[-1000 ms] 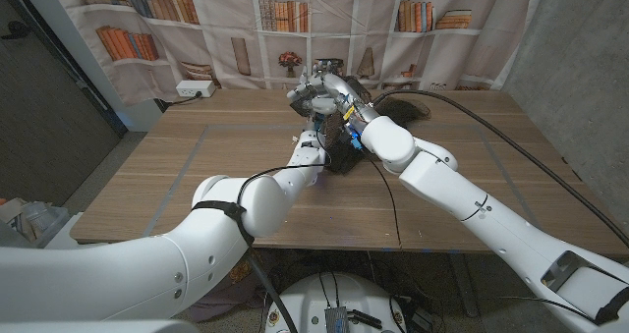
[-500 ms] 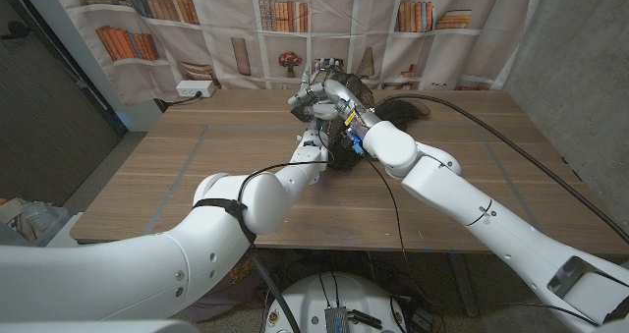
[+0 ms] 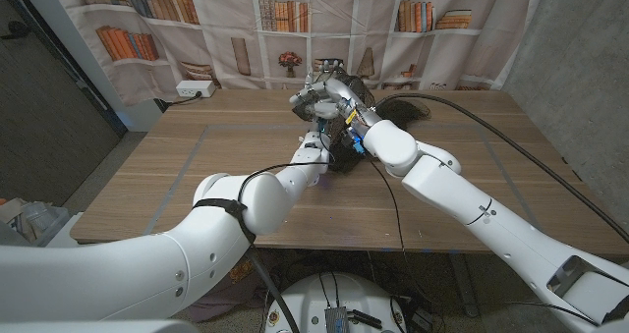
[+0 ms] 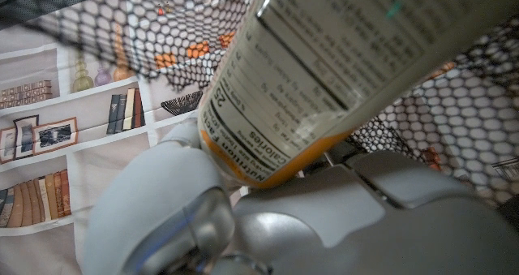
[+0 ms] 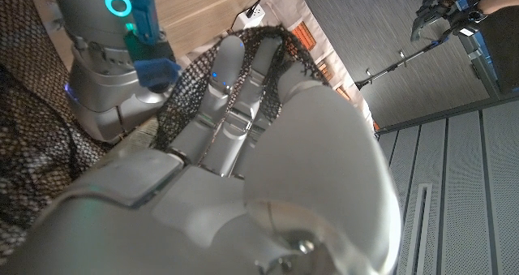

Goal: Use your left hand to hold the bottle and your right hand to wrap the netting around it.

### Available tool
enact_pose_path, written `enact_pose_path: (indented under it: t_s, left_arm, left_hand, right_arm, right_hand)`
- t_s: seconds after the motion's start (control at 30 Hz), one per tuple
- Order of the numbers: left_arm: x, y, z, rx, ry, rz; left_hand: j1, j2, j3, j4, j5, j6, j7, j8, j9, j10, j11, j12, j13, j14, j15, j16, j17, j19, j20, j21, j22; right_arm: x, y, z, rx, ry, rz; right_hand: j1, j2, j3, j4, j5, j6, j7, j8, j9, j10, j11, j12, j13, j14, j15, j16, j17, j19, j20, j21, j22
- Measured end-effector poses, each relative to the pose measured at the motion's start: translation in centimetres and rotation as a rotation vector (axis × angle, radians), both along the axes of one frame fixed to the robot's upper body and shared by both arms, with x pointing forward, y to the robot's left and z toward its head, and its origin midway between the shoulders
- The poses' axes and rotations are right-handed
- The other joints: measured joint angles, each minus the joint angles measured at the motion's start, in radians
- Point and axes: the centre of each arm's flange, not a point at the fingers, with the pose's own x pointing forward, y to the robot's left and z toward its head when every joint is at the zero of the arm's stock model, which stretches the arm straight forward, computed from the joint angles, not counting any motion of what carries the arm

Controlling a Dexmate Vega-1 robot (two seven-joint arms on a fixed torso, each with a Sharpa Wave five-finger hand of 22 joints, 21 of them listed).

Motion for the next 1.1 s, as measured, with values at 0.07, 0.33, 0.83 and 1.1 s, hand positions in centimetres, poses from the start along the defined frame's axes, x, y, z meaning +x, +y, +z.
enact_pose_path:
  t_s: [0.07,0.33,0.83,1.1]
  left_arm:
    - [0.0,-0.1,-0.2,0.012,0.005,-0.003]
    - [0.1,-0.7,-0.5,0.049,0.02,-0.019]
    - [-0.5,-2.7,-1.1,0.124,0.001,-0.071]
    - [-0.9,-3.8,-1.2,0.15,-0.008,-0.092]
  left_hand:
    - [0.0,0.0,0.0,0.0,0.0,0.0,0.0,0.0,0.0,0.0,0.0,0.0,0.0,0.0,0.0,0.0,0.0,0.0,0.0,0.0,0.0]
    - [0.0,0.0,0.0,0.0,0.0,0.0,0.0,0.0,0.0,0.0,0.0,0.0,0.0,0.0,0.0,0.0,0.0,0.0,0.0,0.0,0.0]
    - [0.0,0.0,0.004,0.004,0.0,0.0,0.0,0.0,0.0,0.0,0.0,0.0,0.0,0.0,0.0,0.0,0.0,0.0,0.0,0.0,0.0]
    - [0.0,0.0,0.004,0.004,0.0,-0.001,0.0,0.0,0.0,-0.002,0.002,0.0,0.0,0.0,0.0,0.0,0.0,0.0,0.0,0.0,0.0]
  right_arm:
    - [0.0,0.0,0.1,0.002,-0.002,0.0]
    - [-0.1,0.1,1.4,0.022,-0.035,0.004]
    - [0.6,1.4,4.4,0.046,-0.102,0.02]
    - [1.3,3.1,6.0,0.052,-0.119,0.034]
  right_hand:
    - [0.0,0.0,0.0,0.0,0.0,0.0,0.0,0.0,0.0,0.0,0.0,0.0,0.0,0.0,0.0,0.0,0.0,0.0,0.0,0.0,0.0]
    - [0.0,0.0,0.001,-0.001,-0.003,0.0,0.0,0.0,0.003,0.0,0.0,0.0,0.0,0.0,0.0,0.0,0.0,0.0,0.0,0.0,-0.005]
    - [-0.003,-0.003,0.001,-0.001,0.0,0.004,-0.004,0.0,0.005,0.0,0.0,0.0,0.0,0.002,0.002,0.0,0.005,0.0,0.0,0.006,-0.009]
    - [-0.003,-0.003,0.001,-0.001,0.0,0.004,-0.004,-0.004,0.005,0.0,0.0,0.0,0.0,0.002,0.002,0.0,0.005,0.0,0.0,0.006,-0.009]
